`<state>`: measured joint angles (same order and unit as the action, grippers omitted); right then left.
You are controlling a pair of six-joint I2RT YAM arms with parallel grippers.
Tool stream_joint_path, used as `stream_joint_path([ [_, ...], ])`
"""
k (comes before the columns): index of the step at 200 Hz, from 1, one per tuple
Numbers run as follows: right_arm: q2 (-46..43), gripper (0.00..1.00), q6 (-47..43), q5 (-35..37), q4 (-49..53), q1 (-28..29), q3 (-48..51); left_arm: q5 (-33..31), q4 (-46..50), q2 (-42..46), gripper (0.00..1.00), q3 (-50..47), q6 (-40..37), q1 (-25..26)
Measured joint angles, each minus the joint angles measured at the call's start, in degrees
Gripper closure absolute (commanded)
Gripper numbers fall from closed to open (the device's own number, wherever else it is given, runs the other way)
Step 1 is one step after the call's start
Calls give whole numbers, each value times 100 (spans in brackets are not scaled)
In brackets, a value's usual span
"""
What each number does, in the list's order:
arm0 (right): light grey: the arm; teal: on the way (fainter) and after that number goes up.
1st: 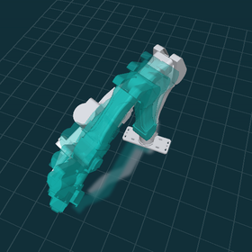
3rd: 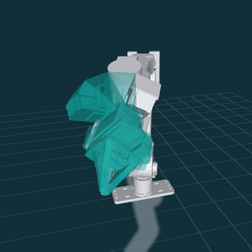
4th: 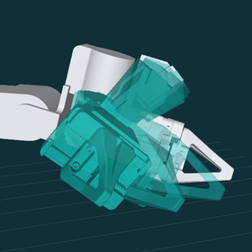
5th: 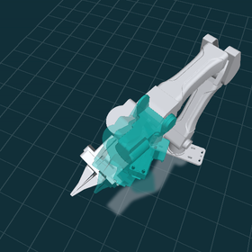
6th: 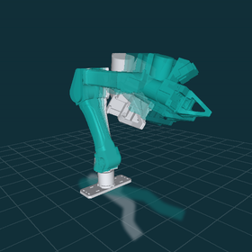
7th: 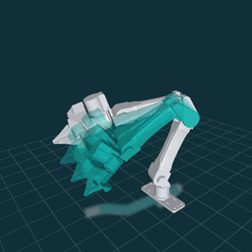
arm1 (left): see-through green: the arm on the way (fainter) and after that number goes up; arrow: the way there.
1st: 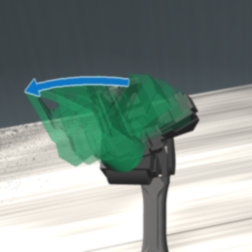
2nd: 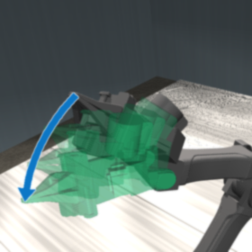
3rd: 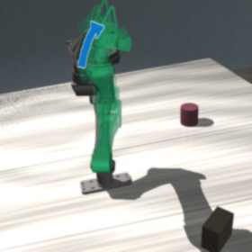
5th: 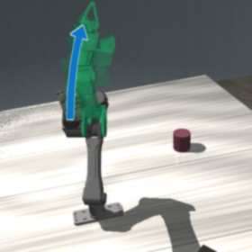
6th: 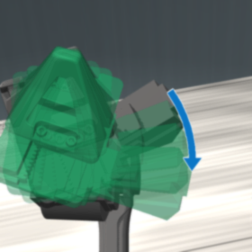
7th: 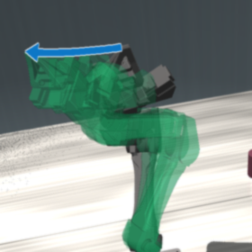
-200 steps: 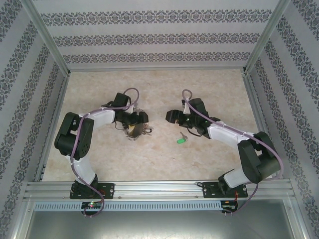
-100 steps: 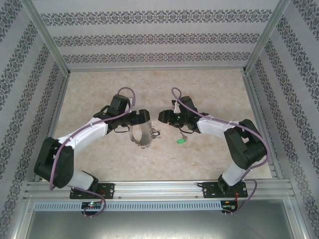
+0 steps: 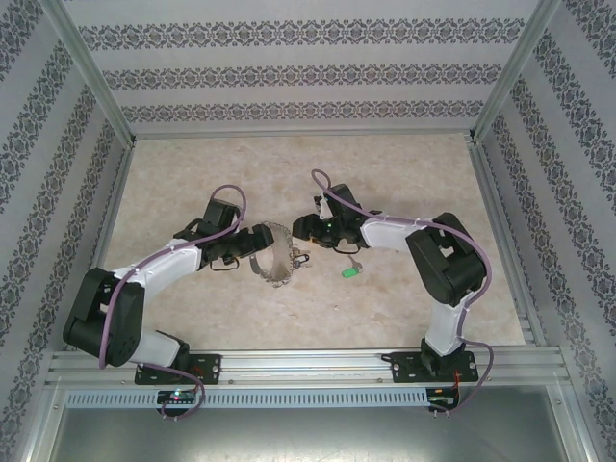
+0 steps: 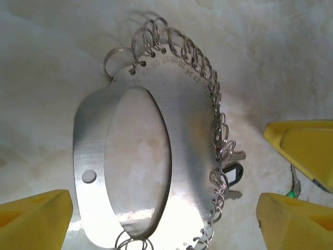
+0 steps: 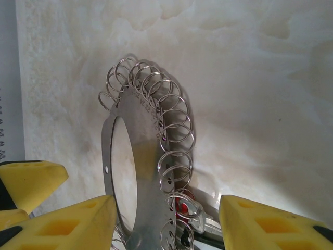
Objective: Put the keys on the keyring
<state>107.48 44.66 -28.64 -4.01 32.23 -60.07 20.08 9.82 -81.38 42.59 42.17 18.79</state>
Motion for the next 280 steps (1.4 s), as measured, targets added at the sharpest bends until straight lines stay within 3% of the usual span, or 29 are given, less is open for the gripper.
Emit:
stream_joint_path([
  [165,892,53,-94,-173,645,205,-935,229,-431,-595,20,-81,177,-52],
  [223,1091,58,-111,-374,702,212,-1176,256,-566,-857,28,-87,109,-55],
  [263,1130,67,-133,-446,706,199,-1209,352,-710,-964,30,-85,28,-98],
  [280,1130,75,-133,-461,702,190,-1209,374,-743,-966,31,-85,11,-118],
])
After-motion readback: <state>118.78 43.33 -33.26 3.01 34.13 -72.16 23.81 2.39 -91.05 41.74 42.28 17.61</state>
